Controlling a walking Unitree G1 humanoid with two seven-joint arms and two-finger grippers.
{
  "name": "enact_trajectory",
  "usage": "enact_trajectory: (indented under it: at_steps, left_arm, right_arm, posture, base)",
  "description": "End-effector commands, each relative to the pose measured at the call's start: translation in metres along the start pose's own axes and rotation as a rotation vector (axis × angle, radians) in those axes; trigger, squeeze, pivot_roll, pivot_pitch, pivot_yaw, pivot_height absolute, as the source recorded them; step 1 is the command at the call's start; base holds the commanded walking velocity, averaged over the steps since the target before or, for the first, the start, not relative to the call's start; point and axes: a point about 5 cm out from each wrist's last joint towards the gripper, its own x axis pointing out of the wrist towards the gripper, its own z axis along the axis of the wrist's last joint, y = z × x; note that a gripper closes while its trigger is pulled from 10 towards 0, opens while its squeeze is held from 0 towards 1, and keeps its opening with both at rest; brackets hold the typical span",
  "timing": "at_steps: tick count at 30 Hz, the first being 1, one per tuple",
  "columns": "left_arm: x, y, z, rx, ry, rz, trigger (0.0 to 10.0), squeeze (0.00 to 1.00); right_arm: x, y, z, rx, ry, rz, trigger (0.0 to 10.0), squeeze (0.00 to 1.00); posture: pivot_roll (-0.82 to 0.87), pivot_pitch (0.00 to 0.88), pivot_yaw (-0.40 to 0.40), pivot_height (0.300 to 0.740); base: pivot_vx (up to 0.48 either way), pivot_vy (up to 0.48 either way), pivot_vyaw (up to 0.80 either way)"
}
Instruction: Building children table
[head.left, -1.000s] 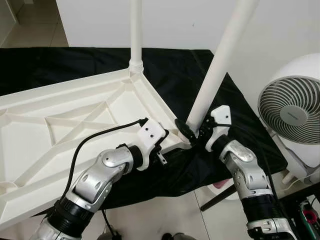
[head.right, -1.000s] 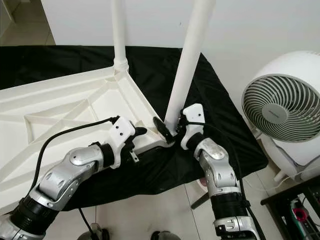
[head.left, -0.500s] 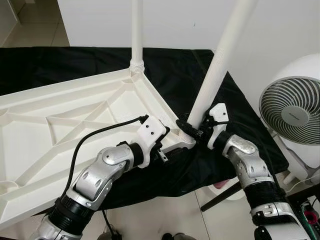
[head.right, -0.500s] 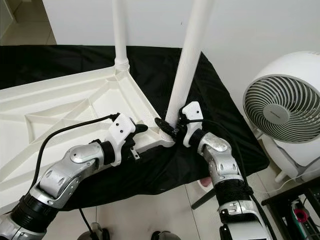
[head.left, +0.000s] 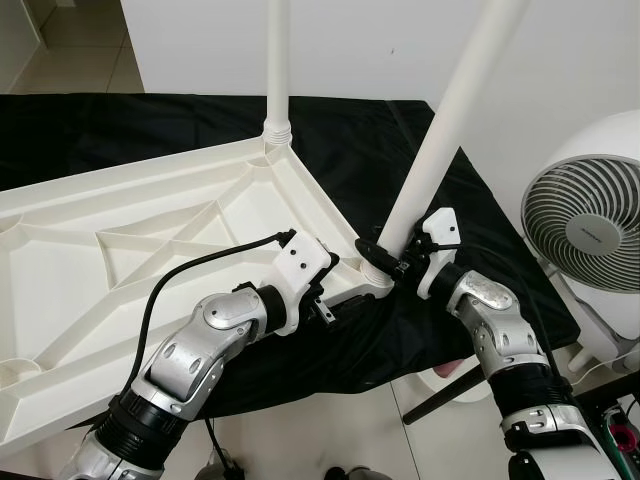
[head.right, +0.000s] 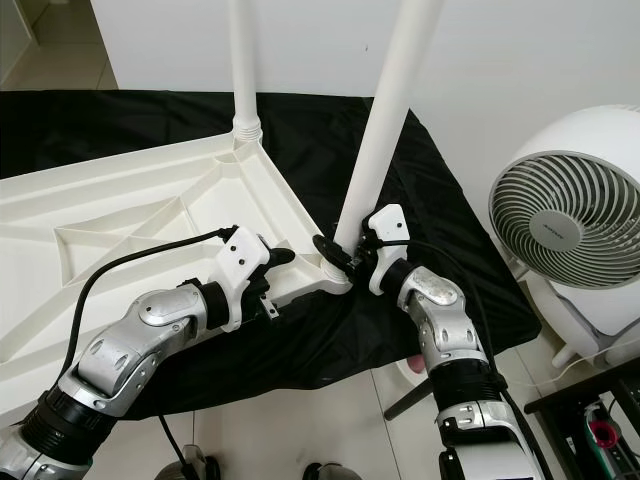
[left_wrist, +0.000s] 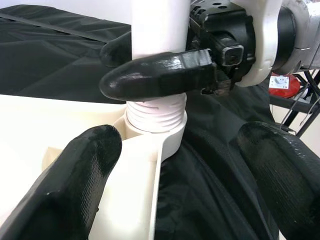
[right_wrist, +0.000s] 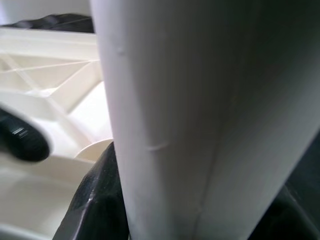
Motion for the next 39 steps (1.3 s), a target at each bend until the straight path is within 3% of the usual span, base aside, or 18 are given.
enact_trajectory:
  at_steps: [1,6,8,9,12,14,17,21,27,29,32,39]
  left_arm:
    - [0.000,-0.006,0.000,-0.003,0.003,-0.074,10.0,0.00]
    - [0.001,-0.006,0.000,-0.005,0.001,-0.072,10.0,0.00]
    - [0.001,-0.006,0.000,-0.006,0.000,-0.073,10.0,0.00]
    - [0.001,-0.006,0.000,-0.006,0.000,-0.073,10.0,0.00]
    - [0.002,-0.006,0.000,-0.006,-0.001,-0.074,10.0,0.00]
    - [0.003,-0.006,0.000,-0.006,-0.002,-0.074,10.0,0.00]
    - [0.003,-0.006,0.000,-0.005,-0.003,-0.075,10.0,0.00]
    - [0.002,-0.005,0.001,-0.003,-0.002,-0.074,10.0,0.00]
    - [0.002,-0.005,0.001,-0.005,-0.004,-0.071,10.0,0.00]
    - [0.002,-0.005,0.001,-0.006,-0.004,-0.068,10.0,0.00]
    - [0.002,-0.004,0.001,-0.006,-0.004,-0.067,10.0,0.00]
    - [0.001,-0.005,0.001,-0.005,-0.003,-0.069,10.0,0.00]
  right_arm:
    - [-0.001,0.002,-0.009,0.027,0.039,-0.080,10.0,0.00]
    - [0.003,0.010,-0.009,0.035,0.027,-0.178,10.0,0.00]
    - [0.005,0.018,-0.012,0.084,0.019,-0.305,10.0,0.00]
    - [0.005,0.018,-0.012,0.084,0.019,-0.305,10.0,0.00]
    - [0.006,0.026,-0.012,0.141,-0.001,-0.536,10.0,0.00]
    - [0.007,0.029,-0.013,0.164,-0.006,-0.585,10.0,0.00]
    - [0.009,0.038,-0.011,0.141,-0.008,-0.638,10.0,0.00]
    - [0.017,0.059,-0.007,0.151,-0.009,-0.563,10.0,0.00]
    - [0.011,0.053,-0.007,0.166,0.000,-0.617,10.0,0.00]
    - [0.011,0.051,-0.006,0.172,-0.011,-0.620,10.0,1.00]
    - [0.011,0.050,-0.005,0.172,-0.017,-0.625,10.0,1.00]
    - [0.004,0.027,0.003,0.168,-0.064,-0.564,10.0,1.00]
  posture:
    - [0.07,0.095,-0.066,0.740]
    - [0.07,0.094,-0.068,0.740]
    - [0.07,0.091,-0.068,0.740]
    - [0.07,0.091,-0.068,0.740]
    - [0.07,0.088,-0.068,0.740]
    - [0.07,0.088,-0.068,0.740]
    - [0.07,0.087,-0.069,0.740]
    - [0.07,0.086,-0.069,0.740]
    - [0.07,0.088,-0.072,0.740]
    - [0.07,0.089,-0.072,0.740]
    - [0.07,0.089,-0.072,0.740]
    - [0.07,0.085,-0.071,0.740]
  base:
    - [0.000,0.000,0.00]
    - [0.000,0.000,0.00]
    - [0.000,0.000,0.00]
    - [0.000,0.000,0.00]
    - [0.000,0.000,0.00]
    - [0.000,0.000,0.00]
    - [0.000,0.000,0.00]
    - [0.000,0.000,0.00]
    - [0.000,0.000,0.00]
    - [0.000,0.000,0.00]
    - [0.000,0.000,0.00]
    - [0.000,0.000,0.00]
